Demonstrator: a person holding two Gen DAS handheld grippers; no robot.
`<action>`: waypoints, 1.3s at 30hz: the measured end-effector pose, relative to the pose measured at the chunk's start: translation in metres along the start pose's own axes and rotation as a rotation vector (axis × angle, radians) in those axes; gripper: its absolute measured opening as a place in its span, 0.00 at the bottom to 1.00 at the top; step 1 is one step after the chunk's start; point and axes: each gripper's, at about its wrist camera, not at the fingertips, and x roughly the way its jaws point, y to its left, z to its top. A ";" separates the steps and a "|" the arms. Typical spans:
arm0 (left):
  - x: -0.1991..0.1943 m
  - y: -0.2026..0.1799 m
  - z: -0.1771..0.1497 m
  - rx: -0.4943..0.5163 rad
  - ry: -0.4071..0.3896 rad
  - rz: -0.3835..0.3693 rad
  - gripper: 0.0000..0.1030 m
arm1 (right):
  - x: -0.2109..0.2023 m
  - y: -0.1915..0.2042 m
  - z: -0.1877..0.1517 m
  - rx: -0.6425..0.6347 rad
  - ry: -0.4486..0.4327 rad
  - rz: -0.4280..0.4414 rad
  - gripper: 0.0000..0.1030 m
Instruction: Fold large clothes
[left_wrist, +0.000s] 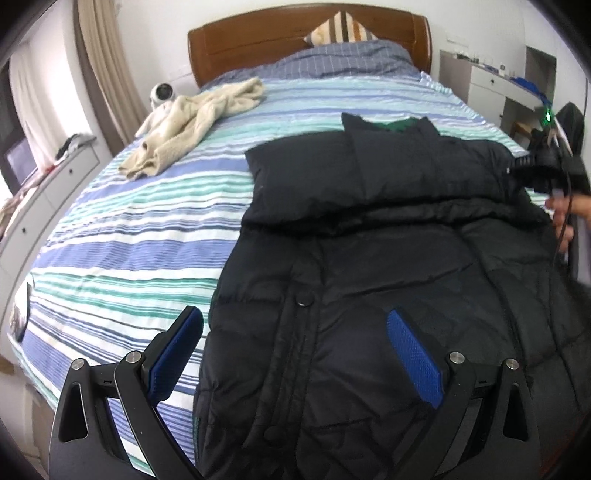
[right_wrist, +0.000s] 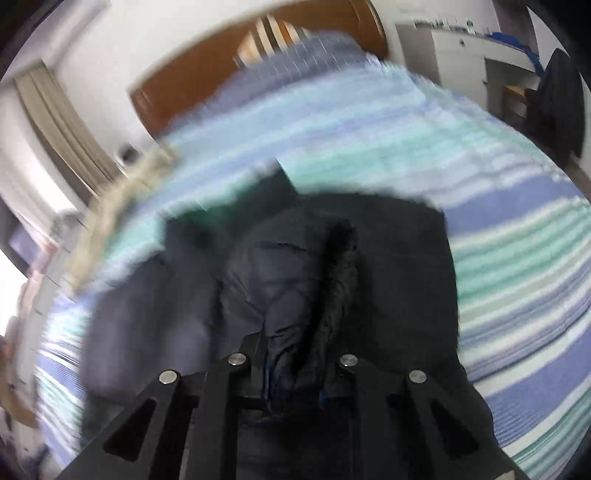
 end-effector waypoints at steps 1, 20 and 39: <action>0.002 0.001 0.001 0.002 0.008 -0.005 0.97 | 0.002 -0.004 -0.005 0.002 0.002 0.006 0.17; 0.101 -0.001 0.132 -0.038 -0.065 0.060 0.98 | -0.068 0.064 0.011 -0.319 -0.139 0.075 0.73; 0.158 0.018 0.118 -0.152 0.165 -0.071 0.95 | 0.035 0.028 -0.020 -0.310 0.078 0.017 0.73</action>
